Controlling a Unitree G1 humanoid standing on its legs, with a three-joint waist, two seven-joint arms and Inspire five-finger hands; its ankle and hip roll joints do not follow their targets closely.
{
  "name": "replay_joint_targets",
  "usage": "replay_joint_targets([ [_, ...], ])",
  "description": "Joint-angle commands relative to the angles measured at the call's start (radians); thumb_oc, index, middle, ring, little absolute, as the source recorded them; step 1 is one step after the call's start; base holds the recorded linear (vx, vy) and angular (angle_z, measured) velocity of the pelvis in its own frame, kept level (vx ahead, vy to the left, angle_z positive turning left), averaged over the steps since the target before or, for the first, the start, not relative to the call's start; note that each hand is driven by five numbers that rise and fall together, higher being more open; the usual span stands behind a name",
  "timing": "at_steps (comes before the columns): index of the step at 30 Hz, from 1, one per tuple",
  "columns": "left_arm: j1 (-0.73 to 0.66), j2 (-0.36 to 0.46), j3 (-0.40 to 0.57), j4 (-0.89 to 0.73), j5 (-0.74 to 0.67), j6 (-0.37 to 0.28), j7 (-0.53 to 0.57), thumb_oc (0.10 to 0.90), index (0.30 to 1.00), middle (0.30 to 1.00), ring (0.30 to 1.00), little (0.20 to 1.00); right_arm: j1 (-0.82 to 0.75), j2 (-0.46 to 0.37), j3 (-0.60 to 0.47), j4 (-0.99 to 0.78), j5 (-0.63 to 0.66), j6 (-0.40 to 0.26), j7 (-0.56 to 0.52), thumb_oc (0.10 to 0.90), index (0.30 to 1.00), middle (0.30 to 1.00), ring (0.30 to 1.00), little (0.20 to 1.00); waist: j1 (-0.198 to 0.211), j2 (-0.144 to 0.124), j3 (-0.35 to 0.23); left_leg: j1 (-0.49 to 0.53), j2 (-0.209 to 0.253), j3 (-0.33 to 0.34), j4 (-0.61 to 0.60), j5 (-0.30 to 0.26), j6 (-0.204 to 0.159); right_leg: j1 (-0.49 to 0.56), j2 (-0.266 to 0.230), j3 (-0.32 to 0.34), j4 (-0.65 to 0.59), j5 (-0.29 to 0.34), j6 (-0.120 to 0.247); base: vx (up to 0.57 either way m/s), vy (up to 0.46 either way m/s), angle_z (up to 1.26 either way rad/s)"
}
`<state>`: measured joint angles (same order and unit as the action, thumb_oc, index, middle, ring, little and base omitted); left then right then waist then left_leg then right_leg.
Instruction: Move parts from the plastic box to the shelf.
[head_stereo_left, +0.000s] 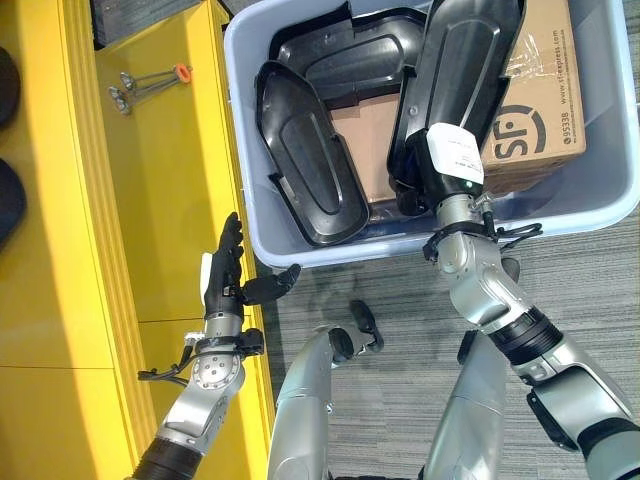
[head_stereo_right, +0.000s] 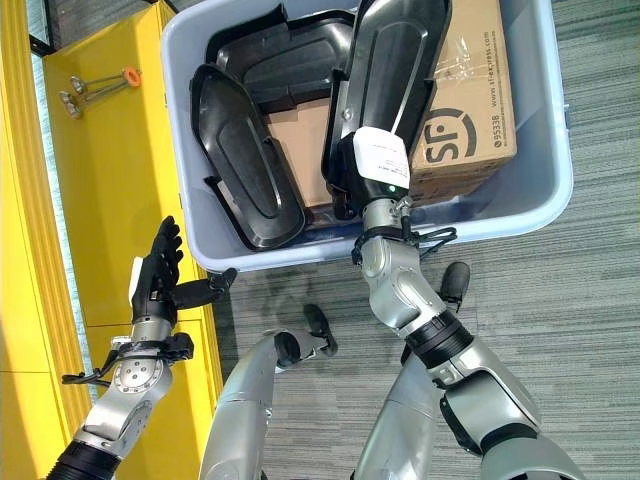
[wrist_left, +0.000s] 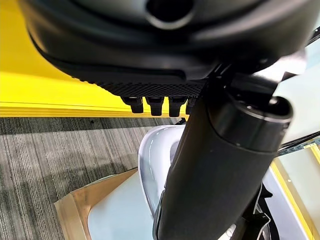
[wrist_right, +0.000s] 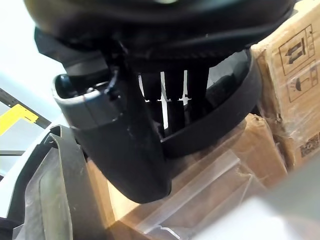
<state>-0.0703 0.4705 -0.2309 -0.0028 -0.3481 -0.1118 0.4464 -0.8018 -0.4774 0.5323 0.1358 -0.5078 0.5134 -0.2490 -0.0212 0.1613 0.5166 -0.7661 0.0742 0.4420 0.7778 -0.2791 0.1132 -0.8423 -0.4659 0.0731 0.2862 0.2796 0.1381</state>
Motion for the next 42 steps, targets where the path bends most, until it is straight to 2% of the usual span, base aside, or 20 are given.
replay_joint_targets([
  [1, 0.026, -0.01, 0.052, -0.135, 0.011, -0.078, 0.024, 0.9, 1.0, 1.0, 1.0, 1.0, -0.075, -0.073, 0.009, -0.007, -0.045, -0.058, -0.019, 0.4, 0.3, 0.3, 0.3, 0.3, 0.026, 0.163, 0.003, 0.117, -0.112, -0.114, -0.228, 0.022, -0.053, 0.007, 0.056, -0.077, 0.151, -0.221, 0.008, -0.03, -0.04, 0.02],
  [6, 0.031, -0.01, 0.058, -0.137, 0.017, -0.086, 0.021, 0.9, 1.0, 1.0, 1.0, 1.0, -0.082, -0.067, 0.017, -0.043, -0.038, -0.079, -0.016, 0.4, 0.3, 0.3, 0.3, 0.3, 0.029, 0.157, 0.003, 0.135, -0.112, -0.117, -0.256, 0.033, -0.056, 0.025, 0.06, -0.083, 0.125, -0.213, 0.014, -0.02, -0.028, 0.01],
  [14, 0.039, 0.0, 0.076, -0.144, 0.001, -0.087, 0.001, 0.9, 1.0, 1.0, 1.0, 1.0, -0.102, -0.057, 0.015, -0.142, -0.047, -0.164, 0.029, 0.4, 0.3, 0.3, 0.3, 0.3, 0.035, 0.141, 0.003, 0.189, -0.119, -0.127, -0.304, 0.048, -0.061, 0.084, 0.069, -0.1, 0.081, -0.196, 0.023, -0.01, -0.029, -0.04],
  [18, 0.036, 0.003, 0.076, -0.145, 0.001, -0.086, 0.003, 0.9, 1.0, 1.0, 1.0, 1.0, -0.11, -0.046, 0.021, -0.195, -0.055, -0.172, 0.056, 0.4, 0.3, 0.3, 0.3, 0.3, 0.036, 0.131, 0.003, 0.215, -0.117, -0.128, -0.322, 0.052, -0.065, 0.114, 0.071, -0.108, 0.06, -0.189, 0.028, 0.0, -0.047, -0.02],
  [26, 0.011, 0.009, 0.094, -0.136, 0.003, -0.063, -0.014, 0.9, 1.0, 1.0, 1.0, 1.0, -0.136, 0.002, 0.015, -0.3, -0.055, -0.17, 0.107, 0.4, 0.3, 0.3, 0.3, 0.3, 0.042, 0.085, 0.003, 0.327, -0.096, -0.134, -0.378, 0.06, -0.078, 0.242, 0.064, -0.146, -0.011, -0.165, 0.049, 0.01, -0.091, 0.0],
  [27, 0.003, 0.011, 0.098, -0.131, 0.003, -0.062, -0.018, 0.9, 1.0, 1.0, 1.0, 1.0, -0.144, 0.007, 0.015, -0.304, -0.059, -0.168, 0.11, 0.4, 0.3, 0.3, 0.3, 0.3, 0.039, 0.075, 0.003, 0.326, -0.094, -0.124, -0.384, 0.08, -0.074, 0.246, 0.06, -0.157, -0.024, -0.144, 0.042, -0.03, -0.114, 0.08],
  [34, -0.012, 0.013, 0.107, -0.098, 0.011, -0.055, -0.045, 0.9, 1.0, 1.0, 1.0, 1.0, -0.151, 0.027, 0.01, -0.311, -0.059, -0.181, 0.143, 0.4, 0.3, 0.3, 0.3, 0.3, 0.042, 0.038, 0.003, 0.399, -0.075, -0.136, -0.382, 0.066, -0.082, 0.335, 0.062, -0.176, -0.041, -0.153, 0.049, 0.04, -0.086, 0.01],
  [42, -0.028, 0.008, 0.114, -0.031, 0.029, -0.07, -0.069, 0.9, 1.0, 1.0, 1.0, 1.0, -0.128, 0.055, 0.033, -0.311, 0.055, -0.205, 0.192, 0.4, 0.3, 0.3, 0.3, 0.3, 0.037, -0.011, 0.003, 0.479, -0.041, -0.14, -0.395, 0.069, -0.094, 0.429, 0.081, -0.195, -0.064, -0.167, 0.051, 0.05, -0.086, 0.0],
])
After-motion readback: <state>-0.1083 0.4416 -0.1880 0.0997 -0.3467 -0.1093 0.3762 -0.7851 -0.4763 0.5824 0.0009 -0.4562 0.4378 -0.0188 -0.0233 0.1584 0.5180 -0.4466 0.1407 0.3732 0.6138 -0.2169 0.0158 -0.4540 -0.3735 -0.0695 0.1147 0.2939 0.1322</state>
